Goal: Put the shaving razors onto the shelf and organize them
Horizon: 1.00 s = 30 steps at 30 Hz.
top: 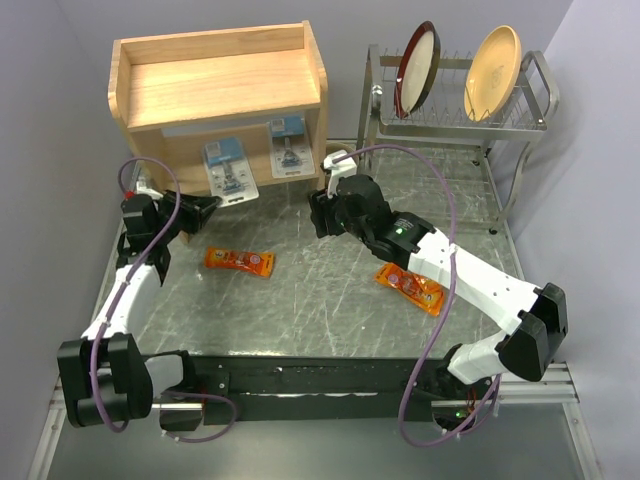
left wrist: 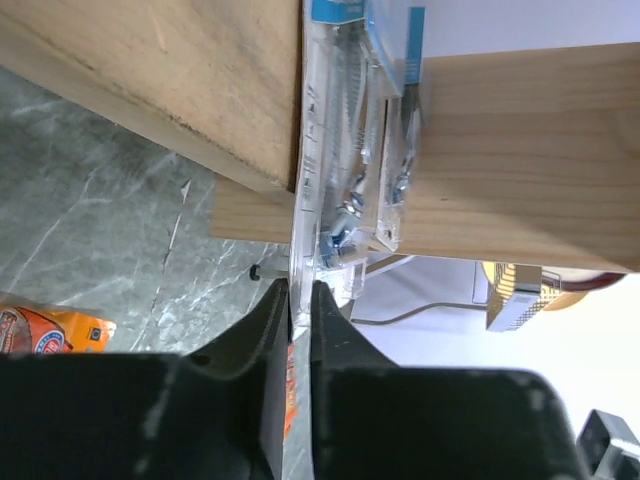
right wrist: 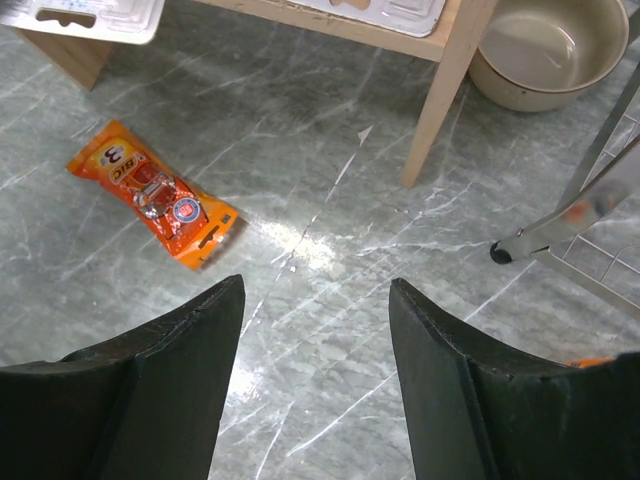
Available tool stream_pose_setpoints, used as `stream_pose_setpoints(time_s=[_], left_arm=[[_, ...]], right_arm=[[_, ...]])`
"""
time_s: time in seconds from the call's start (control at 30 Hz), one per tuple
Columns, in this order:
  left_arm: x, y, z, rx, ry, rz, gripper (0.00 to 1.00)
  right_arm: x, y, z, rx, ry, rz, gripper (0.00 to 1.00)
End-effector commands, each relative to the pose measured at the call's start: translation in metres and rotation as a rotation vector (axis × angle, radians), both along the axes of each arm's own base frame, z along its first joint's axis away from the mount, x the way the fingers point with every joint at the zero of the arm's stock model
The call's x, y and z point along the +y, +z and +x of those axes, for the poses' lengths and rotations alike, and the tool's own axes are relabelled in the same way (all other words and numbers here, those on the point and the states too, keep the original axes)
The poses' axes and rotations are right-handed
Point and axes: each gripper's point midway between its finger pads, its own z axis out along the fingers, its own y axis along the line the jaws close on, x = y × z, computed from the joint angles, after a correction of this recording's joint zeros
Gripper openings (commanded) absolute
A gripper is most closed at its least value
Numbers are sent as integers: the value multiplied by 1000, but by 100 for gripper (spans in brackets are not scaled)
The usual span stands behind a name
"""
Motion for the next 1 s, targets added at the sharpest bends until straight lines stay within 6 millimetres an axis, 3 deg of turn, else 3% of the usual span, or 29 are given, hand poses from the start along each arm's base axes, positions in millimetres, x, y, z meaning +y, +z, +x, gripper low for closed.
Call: stream_pose_setpoints(time_s=[0.0,0.1,0.3,0.53,0.7,0.97], left_arm=[[11,38,-2,-89,24,6,8],[24,41,-3,-82,70,8,1],[57,46,-11,-65,160,25,1],[70,42,-19,-17,180,91,1],[93,28,-23,67,275,110,1],[115,38,-21,64,360,88,1]], right_arm=[[2,9,8,-51,-15,17,67],[3,4,6,-37,-7,16,67],[7,-1,7,-21,-2,14,67],[11,-6,5,-4,9,29,67],[11,-11,3,6,12,34,67],[8,-15,0,15,11,38,67]])
